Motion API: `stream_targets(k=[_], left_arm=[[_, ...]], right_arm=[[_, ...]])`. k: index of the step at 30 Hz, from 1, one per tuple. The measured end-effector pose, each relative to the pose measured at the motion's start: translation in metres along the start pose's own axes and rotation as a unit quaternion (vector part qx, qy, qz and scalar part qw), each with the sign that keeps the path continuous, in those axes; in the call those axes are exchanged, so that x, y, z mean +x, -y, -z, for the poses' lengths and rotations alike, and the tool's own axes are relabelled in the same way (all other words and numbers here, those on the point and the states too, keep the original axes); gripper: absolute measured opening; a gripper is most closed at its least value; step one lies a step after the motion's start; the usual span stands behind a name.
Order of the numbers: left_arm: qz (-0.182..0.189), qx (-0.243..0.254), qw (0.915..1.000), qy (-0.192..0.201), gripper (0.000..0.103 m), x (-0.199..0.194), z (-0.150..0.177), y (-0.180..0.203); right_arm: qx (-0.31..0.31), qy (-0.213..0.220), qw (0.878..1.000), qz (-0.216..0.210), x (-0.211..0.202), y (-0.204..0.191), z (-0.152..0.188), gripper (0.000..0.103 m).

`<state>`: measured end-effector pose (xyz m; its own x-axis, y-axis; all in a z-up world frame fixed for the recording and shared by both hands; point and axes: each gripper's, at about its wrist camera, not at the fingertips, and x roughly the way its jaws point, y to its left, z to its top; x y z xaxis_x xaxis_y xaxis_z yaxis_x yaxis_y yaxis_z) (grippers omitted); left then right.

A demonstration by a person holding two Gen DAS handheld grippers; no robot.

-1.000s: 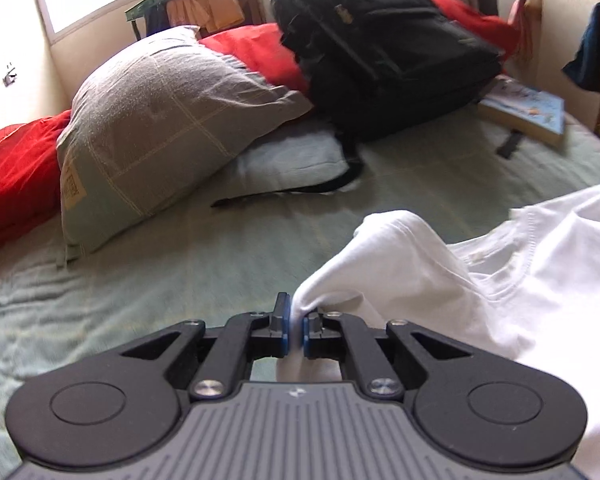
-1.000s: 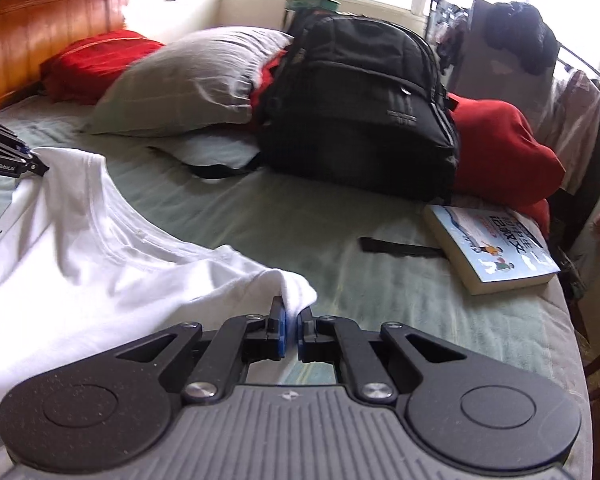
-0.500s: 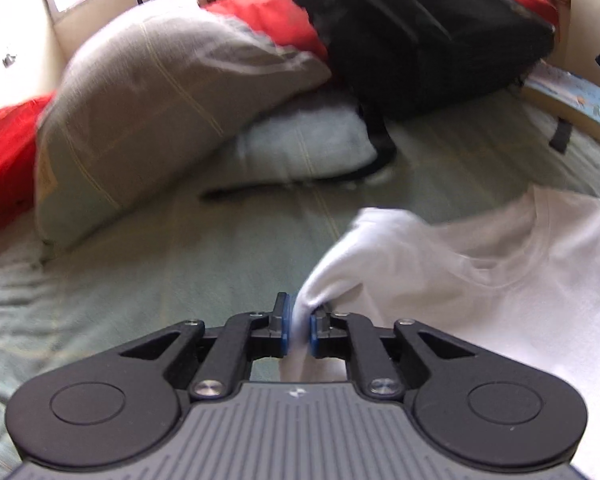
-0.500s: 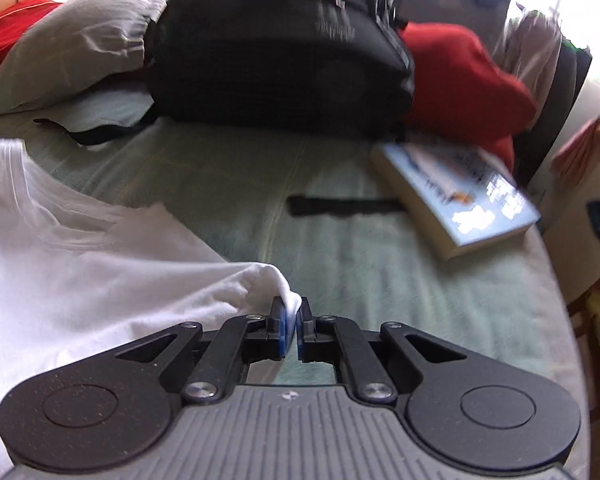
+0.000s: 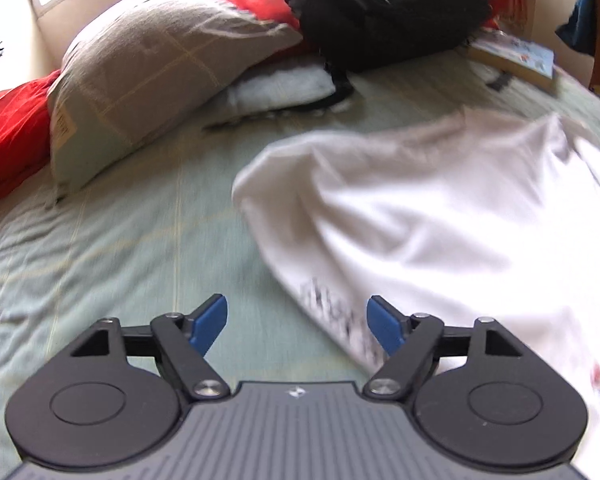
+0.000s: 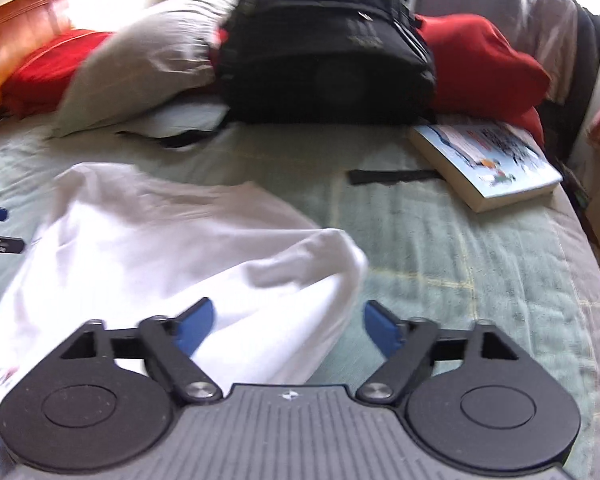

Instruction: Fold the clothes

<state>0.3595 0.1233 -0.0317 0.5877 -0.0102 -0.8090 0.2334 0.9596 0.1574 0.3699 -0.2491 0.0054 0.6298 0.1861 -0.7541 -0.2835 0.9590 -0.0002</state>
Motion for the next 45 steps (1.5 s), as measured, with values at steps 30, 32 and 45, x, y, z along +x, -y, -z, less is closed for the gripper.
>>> stream_targets(k=[30,32,45], left_arm=[[-0.082,-0.038,0.9957,0.018,0.093,-0.153,0.222,0.019],[-0.077,-0.042,0.9958,0.025,0.094,-0.155,0.223,0.018],[-0.036,-0.044,0.9978,0.033,0.094,-0.129,0.194,0.032]], right_arm=[[-0.325,-0.036,0.944,0.046,-0.027,-0.333,0.087,0.103],[-0.323,-0.036,0.943,0.072,-0.021,-0.328,0.084,0.103],[-0.234,-0.033,0.965,0.110,-0.023,-0.234,0.050,0.103]])
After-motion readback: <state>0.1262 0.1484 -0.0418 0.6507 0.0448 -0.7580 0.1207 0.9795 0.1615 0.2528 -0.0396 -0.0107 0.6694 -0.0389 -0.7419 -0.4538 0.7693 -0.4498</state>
